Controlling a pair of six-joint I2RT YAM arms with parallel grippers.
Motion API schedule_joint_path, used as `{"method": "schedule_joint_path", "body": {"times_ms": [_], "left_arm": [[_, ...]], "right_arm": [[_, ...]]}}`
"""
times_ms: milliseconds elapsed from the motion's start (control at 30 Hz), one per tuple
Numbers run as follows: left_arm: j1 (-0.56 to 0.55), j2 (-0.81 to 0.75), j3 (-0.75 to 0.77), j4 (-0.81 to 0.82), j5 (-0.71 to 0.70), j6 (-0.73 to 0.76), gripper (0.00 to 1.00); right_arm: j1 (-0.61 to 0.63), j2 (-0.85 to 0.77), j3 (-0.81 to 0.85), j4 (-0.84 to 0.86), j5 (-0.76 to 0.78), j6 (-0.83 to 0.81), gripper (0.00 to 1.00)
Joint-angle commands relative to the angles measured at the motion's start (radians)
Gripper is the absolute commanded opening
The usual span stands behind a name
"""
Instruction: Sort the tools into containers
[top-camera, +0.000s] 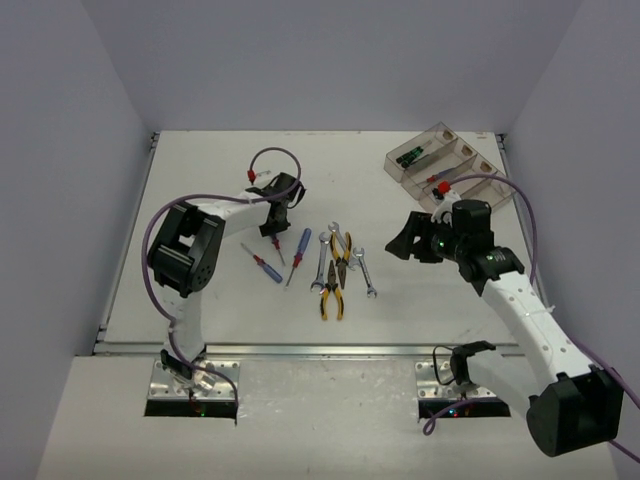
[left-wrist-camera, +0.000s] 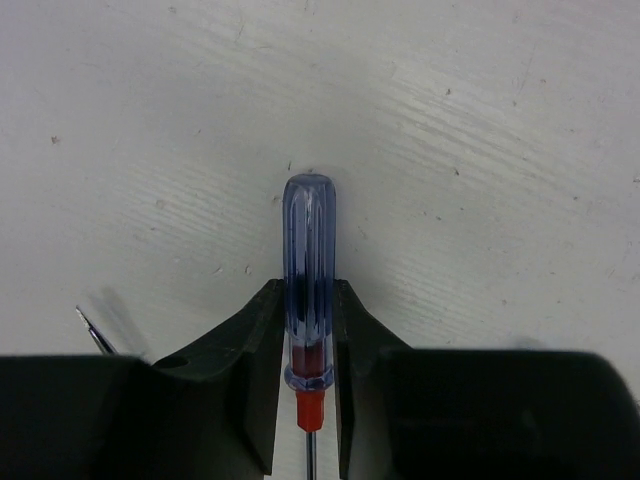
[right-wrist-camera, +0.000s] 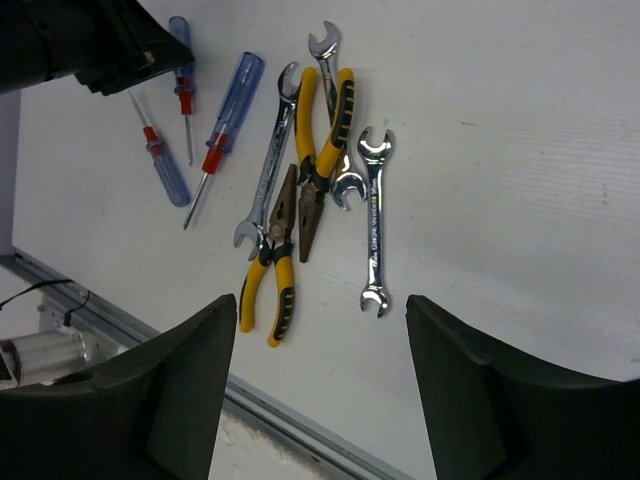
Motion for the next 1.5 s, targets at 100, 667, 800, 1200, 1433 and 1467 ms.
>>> {"method": "schedule_joint_path", "body": {"times_ms": [100, 667, 800, 1200, 1433, 1467], "left_arm": [[0.016, -0.09, -0.054, 0.061, 0.027, -0.035, 0.0], [-0.181, -0.678, -0.398, 0.476, 0.465, -0.068, 0.0], [-0.25, -0.755, -0.448, 0.539, 0.466, -0.136, 0.0], [-0.311, -0.815, -0.511, 0.618, 0.444, -0.204, 0.0], [-0.309, -0.814, -0.33, 0.193, 0.068, -0.147, 1.0], [-0.309, -0.825, -0.308, 0.12, -0.009, -0.153, 1.0]], "right_arm": [[0.001, -0.036, -0.098, 0.245, -0.313, 0.053, 0.7], [0.314, 0.306, 0.016, 0.579, -0.262, 0.173, 0.75], [0.364, 0.37, 0.064, 0.608, -0.238, 0.192, 0.65], [0.422, 0.422, 0.094, 0.662, -0.156, 0.298, 0.0], [0.36, 0.397, 0.138, 0.402, 0.081, 0.273, 0.0], [0.339, 0.401, 0.159, 0.374, 0.113, 0.272, 0.0]]}}
